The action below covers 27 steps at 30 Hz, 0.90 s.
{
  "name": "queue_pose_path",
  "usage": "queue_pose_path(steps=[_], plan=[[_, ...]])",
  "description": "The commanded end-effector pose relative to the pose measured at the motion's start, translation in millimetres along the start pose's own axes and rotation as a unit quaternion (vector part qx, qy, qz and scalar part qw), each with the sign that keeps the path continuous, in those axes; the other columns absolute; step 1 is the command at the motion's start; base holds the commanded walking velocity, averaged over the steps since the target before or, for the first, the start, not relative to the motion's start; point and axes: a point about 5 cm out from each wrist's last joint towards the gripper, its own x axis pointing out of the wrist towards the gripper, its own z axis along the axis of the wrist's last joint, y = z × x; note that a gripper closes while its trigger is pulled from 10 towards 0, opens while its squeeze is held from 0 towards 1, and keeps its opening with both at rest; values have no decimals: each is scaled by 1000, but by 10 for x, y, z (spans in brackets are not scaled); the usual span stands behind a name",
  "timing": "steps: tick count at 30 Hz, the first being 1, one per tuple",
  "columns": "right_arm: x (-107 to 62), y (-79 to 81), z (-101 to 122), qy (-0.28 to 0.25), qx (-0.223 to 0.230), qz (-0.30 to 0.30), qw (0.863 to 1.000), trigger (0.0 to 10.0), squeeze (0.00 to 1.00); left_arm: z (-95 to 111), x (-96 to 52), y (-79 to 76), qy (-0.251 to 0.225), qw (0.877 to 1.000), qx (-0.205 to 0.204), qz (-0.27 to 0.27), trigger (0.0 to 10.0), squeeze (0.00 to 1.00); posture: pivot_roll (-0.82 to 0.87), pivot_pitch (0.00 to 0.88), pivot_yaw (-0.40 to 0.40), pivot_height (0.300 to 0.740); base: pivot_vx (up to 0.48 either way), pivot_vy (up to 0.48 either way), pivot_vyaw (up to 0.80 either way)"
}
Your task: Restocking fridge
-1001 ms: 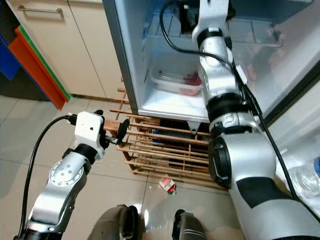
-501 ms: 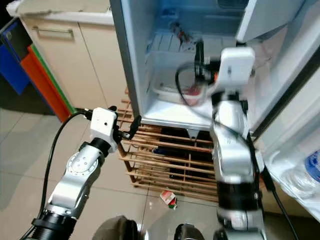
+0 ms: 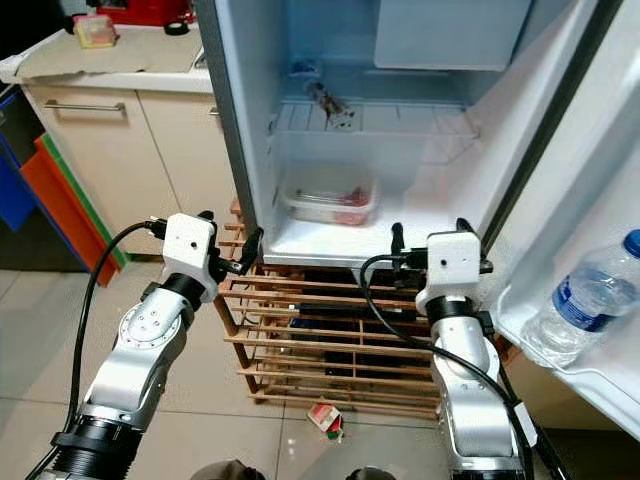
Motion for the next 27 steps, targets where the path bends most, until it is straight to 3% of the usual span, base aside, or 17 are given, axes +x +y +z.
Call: queue_pose_path(steps=[1, 6, 10, 12, 15, 19, 23, 27], plan=[[-34, -10, -2, -4, 7, 1, 1000, 10000, 0, -31, -45, 82, 5, 1000, 1, 18, 10000, 0, 77, 0, 34, 740, 0, 0, 0], [-254, -144, -285, 49, 68, -43, 996, 10000, 0, -99, -162, 146, 11, 999, 0, 49, 10000, 0, 81, 0, 24, 740, 0, 0, 0], [-432, -306, -558, 102, 84, -77, 988, 10000, 0, -337, -309, 241, 50, 995, 1, 81, 10000, 0, 81, 0, 19, 740, 0, 0, 0], [-543, -383, -703, 127, 88, -87, 984, 10000, 0, -500, -452, 244, 70, 995, 28, 67, 10000, 0, 76, 0, 15, 740, 0, 0, 0], [-600, -384, -777, 140, 86, -84, 983, 10000, 0, -473, -493, 169, 60, 997, 34, 44, 10000, 0, 76, 0, 17, 740, 0, 0, 0], [-537, -308, -735, 128, 91, -68, 985, 10000, 0, -382, -401, 144, 46, 998, 26, 47, 10000, 0, 77, 0, 16, 740, 0, 0, 0], [-358, -210, -668, 104, 92, -45, 989, 10000, 0, -308, -287, 134, 32, 998, 18, 48, 10000, 0, 80, 0, 19, 740, 0, 0, 0], [-282, -184, -648, 98, 96, -38, 990, 10000, 0, -289, -267, 133, 30, 998, 7, 47, 10000, 0, 84, 0, 16, 740, 0, 480, 0]])
